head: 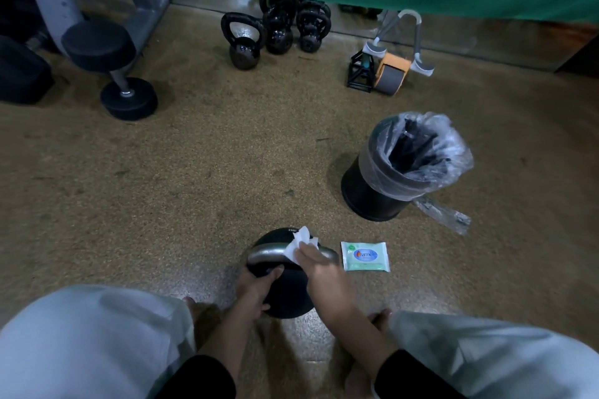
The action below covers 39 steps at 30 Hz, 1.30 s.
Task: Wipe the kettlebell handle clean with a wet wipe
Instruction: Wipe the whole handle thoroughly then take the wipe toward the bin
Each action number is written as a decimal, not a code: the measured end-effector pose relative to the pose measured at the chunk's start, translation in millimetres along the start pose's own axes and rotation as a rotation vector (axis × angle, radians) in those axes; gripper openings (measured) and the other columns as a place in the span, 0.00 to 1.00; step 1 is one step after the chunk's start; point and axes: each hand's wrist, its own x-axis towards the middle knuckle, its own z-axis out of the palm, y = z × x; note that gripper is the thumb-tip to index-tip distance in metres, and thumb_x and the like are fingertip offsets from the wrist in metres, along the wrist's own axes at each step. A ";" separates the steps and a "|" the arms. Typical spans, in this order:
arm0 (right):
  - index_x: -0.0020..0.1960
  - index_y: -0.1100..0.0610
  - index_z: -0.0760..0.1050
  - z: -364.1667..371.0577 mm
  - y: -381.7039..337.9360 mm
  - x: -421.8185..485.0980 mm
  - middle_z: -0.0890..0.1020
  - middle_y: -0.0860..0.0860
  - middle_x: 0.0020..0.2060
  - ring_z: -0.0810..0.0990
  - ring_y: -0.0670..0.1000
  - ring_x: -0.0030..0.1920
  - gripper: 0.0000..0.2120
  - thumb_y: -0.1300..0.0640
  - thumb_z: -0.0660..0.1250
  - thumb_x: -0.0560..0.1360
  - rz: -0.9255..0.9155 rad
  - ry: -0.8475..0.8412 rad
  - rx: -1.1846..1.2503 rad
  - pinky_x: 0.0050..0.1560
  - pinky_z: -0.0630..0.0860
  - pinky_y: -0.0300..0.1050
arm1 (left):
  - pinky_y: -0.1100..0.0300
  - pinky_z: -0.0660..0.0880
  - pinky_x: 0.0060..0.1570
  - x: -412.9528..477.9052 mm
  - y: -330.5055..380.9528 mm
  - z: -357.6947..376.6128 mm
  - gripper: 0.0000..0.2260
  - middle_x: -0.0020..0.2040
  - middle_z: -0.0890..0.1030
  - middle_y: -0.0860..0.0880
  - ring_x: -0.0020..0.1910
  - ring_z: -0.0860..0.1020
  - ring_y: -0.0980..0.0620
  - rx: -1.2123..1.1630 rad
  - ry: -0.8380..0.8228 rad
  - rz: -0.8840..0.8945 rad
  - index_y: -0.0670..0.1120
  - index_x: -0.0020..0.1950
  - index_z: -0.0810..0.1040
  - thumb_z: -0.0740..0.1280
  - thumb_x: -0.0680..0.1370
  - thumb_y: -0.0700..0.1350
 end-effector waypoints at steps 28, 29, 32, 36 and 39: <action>0.54 0.59 0.82 15.0 33.7 -11.5 0.83 0.52 0.55 0.82 0.52 0.56 0.24 0.72 0.71 0.59 -0.145 0.237 -0.039 0.54 0.79 0.45 | 0.48 0.76 0.41 0.6 -2.6 -0.9 0.27 0.62 0.77 0.43 0.56 0.74 0.41 -0.056 -0.024 -0.001 0.47 0.66 0.70 0.76 0.71 0.47; 0.53 0.59 0.82 17.3 28.5 -9.6 0.83 0.53 0.55 0.82 0.52 0.56 0.24 0.71 0.67 0.59 -0.159 0.242 -0.036 0.53 0.80 0.46 | 0.48 0.76 0.41 0.8 -2.9 -0.3 0.27 0.62 0.77 0.42 0.58 0.74 0.39 -0.045 -0.018 0.000 0.47 0.66 0.70 0.76 0.71 0.47; 0.55 0.59 0.82 26.9 24.3 -16.7 0.82 0.52 0.57 0.80 0.52 0.59 0.22 0.67 0.58 0.67 -0.239 0.237 -0.071 0.60 0.74 0.43 | 0.46 0.77 0.44 -1.2 -1.8 0.8 0.27 0.63 0.76 0.41 0.61 0.74 0.38 -0.021 0.005 0.009 0.46 0.67 0.70 0.76 0.71 0.47; 0.56 0.58 0.81 24.3 40.9 -25.0 0.82 0.52 0.58 0.80 0.52 0.60 0.21 0.64 0.55 0.70 -0.244 0.261 -0.091 0.62 0.72 0.43 | 0.48 0.76 0.43 -1.1 -1.5 1.1 0.25 0.61 0.77 0.42 0.59 0.75 0.39 -0.042 -0.009 0.011 0.46 0.65 0.71 0.76 0.71 0.46; 0.56 0.58 0.81 22.9 37.8 -16.6 0.82 0.53 0.58 0.80 0.53 0.59 0.18 0.65 0.61 0.69 -0.213 0.289 -0.094 0.59 0.74 0.44 | 0.48 0.76 0.42 0.9 -2.6 0.4 0.26 0.61 0.77 0.42 0.56 0.75 0.41 -0.053 -0.010 0.011 0.46 0.65 0.71 0.77 0.70 0.47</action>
